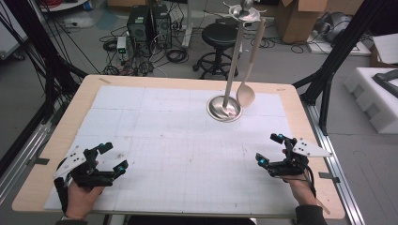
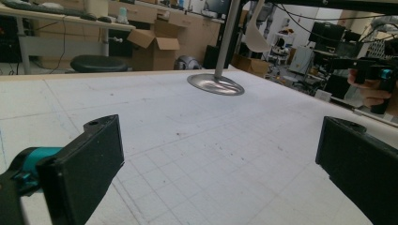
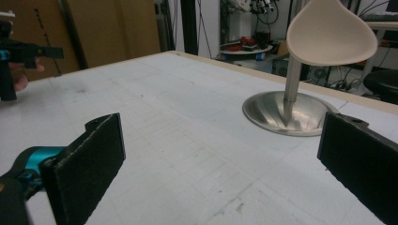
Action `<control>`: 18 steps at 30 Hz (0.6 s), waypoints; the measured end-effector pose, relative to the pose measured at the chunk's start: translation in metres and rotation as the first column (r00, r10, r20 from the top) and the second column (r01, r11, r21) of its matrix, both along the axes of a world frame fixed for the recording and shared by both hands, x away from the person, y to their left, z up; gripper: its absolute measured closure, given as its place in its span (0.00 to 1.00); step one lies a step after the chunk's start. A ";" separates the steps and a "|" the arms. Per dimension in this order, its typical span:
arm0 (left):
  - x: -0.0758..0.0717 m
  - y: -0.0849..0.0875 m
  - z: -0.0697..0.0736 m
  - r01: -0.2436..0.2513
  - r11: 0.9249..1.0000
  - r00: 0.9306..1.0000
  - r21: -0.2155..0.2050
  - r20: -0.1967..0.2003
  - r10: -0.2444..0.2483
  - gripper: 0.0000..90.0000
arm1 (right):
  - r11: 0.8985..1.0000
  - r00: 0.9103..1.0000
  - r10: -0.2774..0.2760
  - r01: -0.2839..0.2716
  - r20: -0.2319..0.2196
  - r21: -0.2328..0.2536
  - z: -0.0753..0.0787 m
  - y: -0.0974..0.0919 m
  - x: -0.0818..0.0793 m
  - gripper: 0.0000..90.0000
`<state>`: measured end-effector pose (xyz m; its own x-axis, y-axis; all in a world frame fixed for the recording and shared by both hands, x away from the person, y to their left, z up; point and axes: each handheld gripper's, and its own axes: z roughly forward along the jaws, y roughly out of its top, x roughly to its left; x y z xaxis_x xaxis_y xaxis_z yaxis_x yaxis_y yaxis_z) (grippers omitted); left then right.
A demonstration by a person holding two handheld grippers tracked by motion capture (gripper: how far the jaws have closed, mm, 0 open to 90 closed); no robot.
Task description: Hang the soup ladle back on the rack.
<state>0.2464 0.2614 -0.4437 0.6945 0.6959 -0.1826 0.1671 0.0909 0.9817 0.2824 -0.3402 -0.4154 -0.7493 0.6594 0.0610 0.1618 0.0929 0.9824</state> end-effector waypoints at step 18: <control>0.000 0.000 0.000 0.006 1.000 1.000 -0.004 -0.006 -0.006 0.02 | 0.999 0.999 -0.037 0.037 0.003 -0.003 -0.020 -0.016 -0.011 0.00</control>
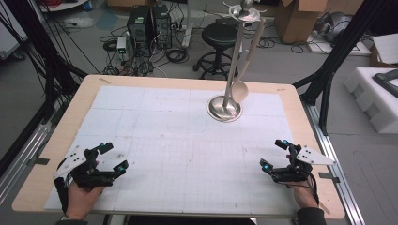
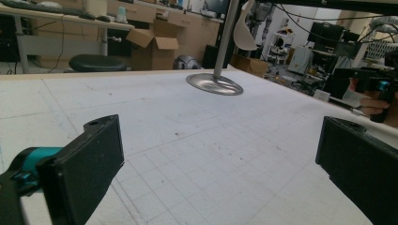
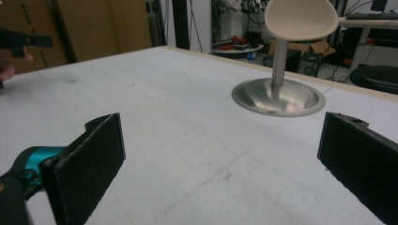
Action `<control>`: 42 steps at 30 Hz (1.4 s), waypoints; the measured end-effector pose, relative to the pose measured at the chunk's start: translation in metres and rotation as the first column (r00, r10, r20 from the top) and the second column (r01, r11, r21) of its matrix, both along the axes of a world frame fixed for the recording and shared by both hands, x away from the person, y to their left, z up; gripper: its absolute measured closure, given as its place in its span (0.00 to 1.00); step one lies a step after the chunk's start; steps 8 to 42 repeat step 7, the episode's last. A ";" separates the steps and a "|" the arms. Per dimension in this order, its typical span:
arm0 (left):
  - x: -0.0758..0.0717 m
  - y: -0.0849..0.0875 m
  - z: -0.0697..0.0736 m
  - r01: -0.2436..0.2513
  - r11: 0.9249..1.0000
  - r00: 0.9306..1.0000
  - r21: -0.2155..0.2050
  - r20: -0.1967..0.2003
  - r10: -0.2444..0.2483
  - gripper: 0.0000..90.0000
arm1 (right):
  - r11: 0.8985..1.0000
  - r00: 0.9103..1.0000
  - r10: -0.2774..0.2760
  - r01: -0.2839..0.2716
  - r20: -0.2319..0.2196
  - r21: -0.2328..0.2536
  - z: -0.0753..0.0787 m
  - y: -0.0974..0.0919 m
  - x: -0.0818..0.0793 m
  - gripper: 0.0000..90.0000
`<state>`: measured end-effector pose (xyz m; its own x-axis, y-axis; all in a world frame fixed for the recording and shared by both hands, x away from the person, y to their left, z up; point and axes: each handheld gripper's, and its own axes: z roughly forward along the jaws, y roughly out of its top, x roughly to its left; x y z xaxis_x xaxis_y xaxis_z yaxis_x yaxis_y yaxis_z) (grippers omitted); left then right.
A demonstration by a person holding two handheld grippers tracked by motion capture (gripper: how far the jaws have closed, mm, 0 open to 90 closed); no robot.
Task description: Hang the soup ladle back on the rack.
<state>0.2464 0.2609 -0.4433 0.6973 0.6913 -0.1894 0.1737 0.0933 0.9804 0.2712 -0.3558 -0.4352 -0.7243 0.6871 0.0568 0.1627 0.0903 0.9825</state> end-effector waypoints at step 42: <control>0.001 -0.002 0.000 0.002 1.000 1.000 0.006 0.000 -0.002 0.02 | 0.999 1.000 -0.025 0.026 -0.013 0.042 -0.006 -0.009 -0.001 0.00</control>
